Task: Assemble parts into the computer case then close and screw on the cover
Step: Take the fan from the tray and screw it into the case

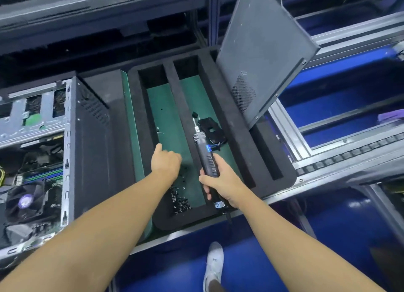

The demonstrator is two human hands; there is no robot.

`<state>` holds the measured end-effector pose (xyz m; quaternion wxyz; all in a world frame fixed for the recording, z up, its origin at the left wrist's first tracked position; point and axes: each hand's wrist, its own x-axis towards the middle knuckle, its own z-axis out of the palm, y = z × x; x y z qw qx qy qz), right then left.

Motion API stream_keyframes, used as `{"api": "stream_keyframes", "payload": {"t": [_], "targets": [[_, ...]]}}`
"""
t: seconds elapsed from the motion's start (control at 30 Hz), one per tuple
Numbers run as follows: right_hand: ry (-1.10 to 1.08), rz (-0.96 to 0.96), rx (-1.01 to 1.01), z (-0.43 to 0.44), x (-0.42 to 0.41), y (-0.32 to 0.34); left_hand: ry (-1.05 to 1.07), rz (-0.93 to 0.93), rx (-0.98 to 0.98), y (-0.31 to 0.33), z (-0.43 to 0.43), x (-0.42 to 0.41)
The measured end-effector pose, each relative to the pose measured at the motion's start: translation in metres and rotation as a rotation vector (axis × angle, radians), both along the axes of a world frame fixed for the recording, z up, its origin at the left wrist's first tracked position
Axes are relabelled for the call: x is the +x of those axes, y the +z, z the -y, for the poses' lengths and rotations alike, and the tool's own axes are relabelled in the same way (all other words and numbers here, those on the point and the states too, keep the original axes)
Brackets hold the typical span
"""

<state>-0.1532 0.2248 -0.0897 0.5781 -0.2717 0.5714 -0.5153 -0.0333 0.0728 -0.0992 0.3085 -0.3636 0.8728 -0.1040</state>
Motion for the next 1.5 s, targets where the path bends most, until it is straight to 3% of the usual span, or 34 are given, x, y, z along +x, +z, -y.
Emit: {"api": "stream_keyframes", "payload": {"t": [0.67,0.77,0.83,0.93,1.0,1.13,1.5], "targets": [[-0.013,0.017,0.007,-0.002,0.001,-0.003,-0.108,0.087,-0.019,-0.025,0.001,0.004],[-0.006,-0.004,0.028,-0.003,0.002,0.001,0.119,-0.197,0.111,-0.017,0.011,-0.003],[0.003,-0.017,0.033,-0.004,0.004,0.006,0.528,-0.659,0.341,-0.002,0.017,-0.009],[0.02,-0.031,0.045,-0.005,0.011,0.016,1.333,-1.429,0.837,0.027,0.027,-0.019],[0.044,-0.046,0.054,-0.005,0.017,0.023,1.529,-1.669,1.099,0.044,0.032,-0.018],[0.079,-0.116,0.071,-0.006,0.031,0.046,1.429,-1.772,1.362,0.078,0.028,-0.006],[0.061,-0.232,-0.049,-0.039,0.098,0.11,1.181,-1.903,1.436,0.161,-0.014,0.063]]}}
